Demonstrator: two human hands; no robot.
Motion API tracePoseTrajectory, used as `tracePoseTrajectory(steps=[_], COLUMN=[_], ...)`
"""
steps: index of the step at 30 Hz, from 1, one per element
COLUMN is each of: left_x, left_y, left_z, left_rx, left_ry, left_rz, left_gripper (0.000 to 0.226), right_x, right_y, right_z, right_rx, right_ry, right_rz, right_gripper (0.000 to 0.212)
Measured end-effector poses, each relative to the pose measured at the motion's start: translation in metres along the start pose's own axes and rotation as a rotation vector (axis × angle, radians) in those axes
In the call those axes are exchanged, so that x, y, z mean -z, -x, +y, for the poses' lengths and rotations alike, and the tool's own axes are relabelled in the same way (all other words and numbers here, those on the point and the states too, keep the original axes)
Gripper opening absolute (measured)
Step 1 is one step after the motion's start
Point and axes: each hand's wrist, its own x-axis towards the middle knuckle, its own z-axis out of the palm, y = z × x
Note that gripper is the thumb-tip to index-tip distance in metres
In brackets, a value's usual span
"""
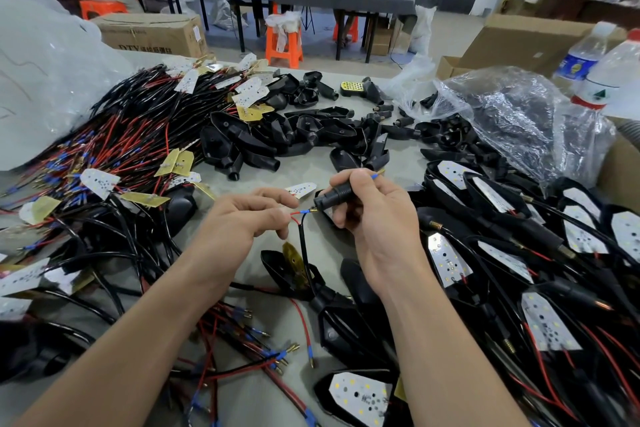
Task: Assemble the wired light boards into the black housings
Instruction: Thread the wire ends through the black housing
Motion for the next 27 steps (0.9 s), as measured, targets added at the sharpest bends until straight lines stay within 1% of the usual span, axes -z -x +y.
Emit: tracePoseTrajectory(steps=[6, 14, 20, 24, 27], left_x=[0.0024, 0.0053, 0.002, 0.0011, -0.0038], left_y=[-0.0009, -0.0017, -0.0009, -0.001, 0.0022], left_z=[-0.0031, -0.002, -0.0038, -0.0052, -0.0054], left_rx=[-0.023, -0.046, -0.055, -0.104, -0.183], left_ry=[-0.009, 0.02, -0.069, -0.107, -0.264], left_rz=[0.001, 0.008, 0.037, 0.048, 0.107], left_gripper=[0.022, 0.02, 0.021, 0.033, 0.016], right_x=[0.001, 0.0007, -0.0008, 0.0006, -0.0003], right_y=[-0.0001, 0.001, 0.002, 0.0019, 0.0024], right_z=[-0.0002, -0.0016, -0.0041, -0.0052, -0.0047], right_rx=[0.007, 0.014, 0.003, -0.007, 0.006], right_ry=[0.028, 0.07, -0.006, -0.013, 0.004], right_rz=[0.0, -0.014, -0.098, -0.113, -0.095], right_gripper=[0.048, 0.046, 0.045, 0.043, 0.038])
